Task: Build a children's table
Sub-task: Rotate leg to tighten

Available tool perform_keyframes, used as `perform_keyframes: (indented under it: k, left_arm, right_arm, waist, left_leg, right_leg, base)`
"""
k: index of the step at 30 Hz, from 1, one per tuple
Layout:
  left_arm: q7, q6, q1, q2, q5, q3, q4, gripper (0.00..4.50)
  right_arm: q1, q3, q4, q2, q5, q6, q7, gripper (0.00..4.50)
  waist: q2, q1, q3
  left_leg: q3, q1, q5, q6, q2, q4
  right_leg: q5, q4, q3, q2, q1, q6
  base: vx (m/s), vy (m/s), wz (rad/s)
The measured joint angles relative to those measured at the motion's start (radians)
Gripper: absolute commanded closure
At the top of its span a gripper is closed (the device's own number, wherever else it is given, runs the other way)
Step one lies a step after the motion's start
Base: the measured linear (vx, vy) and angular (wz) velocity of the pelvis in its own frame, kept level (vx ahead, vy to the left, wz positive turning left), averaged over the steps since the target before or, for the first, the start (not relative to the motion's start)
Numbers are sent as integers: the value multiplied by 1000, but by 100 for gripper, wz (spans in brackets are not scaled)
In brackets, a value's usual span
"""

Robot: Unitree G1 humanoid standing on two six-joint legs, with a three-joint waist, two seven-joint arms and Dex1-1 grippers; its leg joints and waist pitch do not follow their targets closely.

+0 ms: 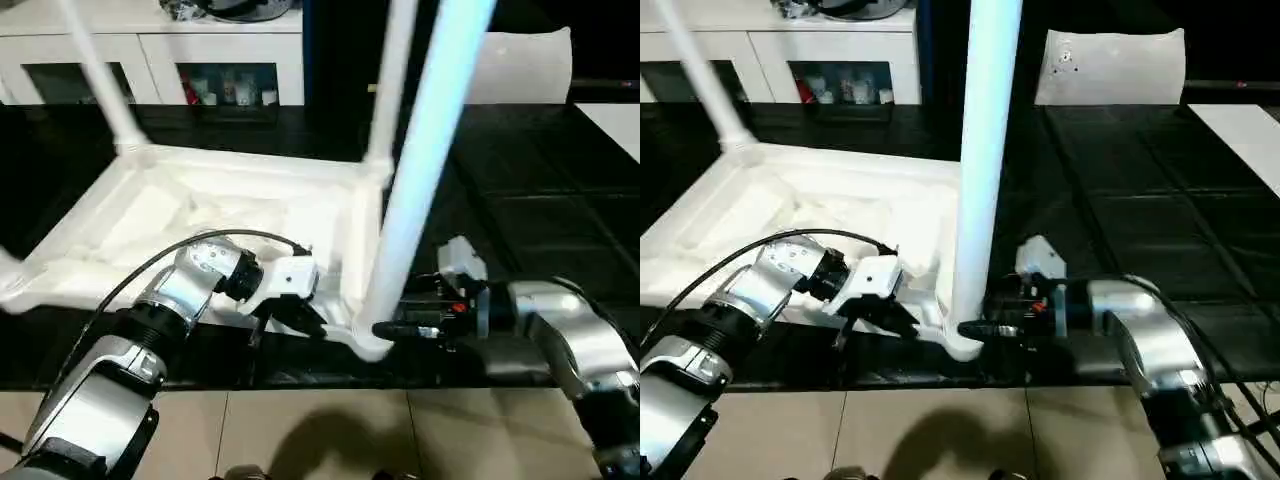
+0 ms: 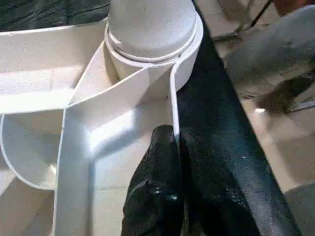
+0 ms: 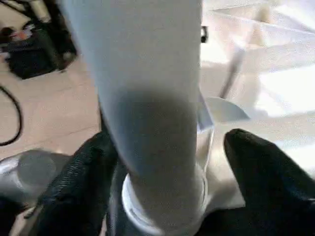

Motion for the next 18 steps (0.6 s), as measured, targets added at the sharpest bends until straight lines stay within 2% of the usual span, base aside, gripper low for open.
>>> perform_keyframes:
  k: [3, 4, 8, 9, 14, 18]
  left_arm:
    - [-8, -9, -6, 0, 0, -10, 1, 450]
    - [-9, -12, -6, 0, 1, -10, 1, 450]
    - [-18, -28, -8, 0, 1, -11, 4, 450]
    - [-23, -29, -8, -1, 1, -11, 5, 450]
    - [-29, -39, -9, 0, 1, -11, 10, 450]
    - [-33, -42, -13, 0, 1, -12, 14, 450]
  right_arm:
    - [-2, 10, 8, 0, 6, 1, 23, 123]
    - [-4, 16, 12, -1, 7, 3, 30, 147]
    - [-26, 35, 36, -2, 12, 24, 75, 170]
    - [-29, 36, 36, -2, 14, 25, 81, 191]
    - [-34, 40, 36, -2, 16, 37, 100, 231]
    - [-39, 42, 37, -2, 16, 40, 99, 246]
  waist:
    - [0, 6, 0]
    - [0, 6, 0]
    - [0, 7, 0]
    - [0, 7, 0]
    - [0, 8, 0]
    - [0, 8, 0]
  left_leg:
    - [0, 0, 0, 0, 0, 0]
    - [0, 0, 0, 0, 0, 0]
    - [0, 0, 0, 0, 0, 0]
    - [0, 0, 0, 0, 0, 0]
    - [0, 0, 0, 0, 0, 0]
    - [0, 0, 0, 0, 0, 0]
  right_leg:
    - [0, 0, 0, 0, 0, 0]
    - [0, 0, 0, 0, 0, 0]
    - [0, 0, 0, 0, -1, 0]
    - [0, 0, 0, 0, -1, 0]
    - [0, 0, 0, 0, 0, 0]
    - [0, 0, 0, 0, 0, 0]
  base:
    - [0, 0, 0]
    - [0, 0, 0]
    - [0, 0, 0]
    - [0, 0, 0]
    - [0, 0, 0]
    - [0, 0, 0]
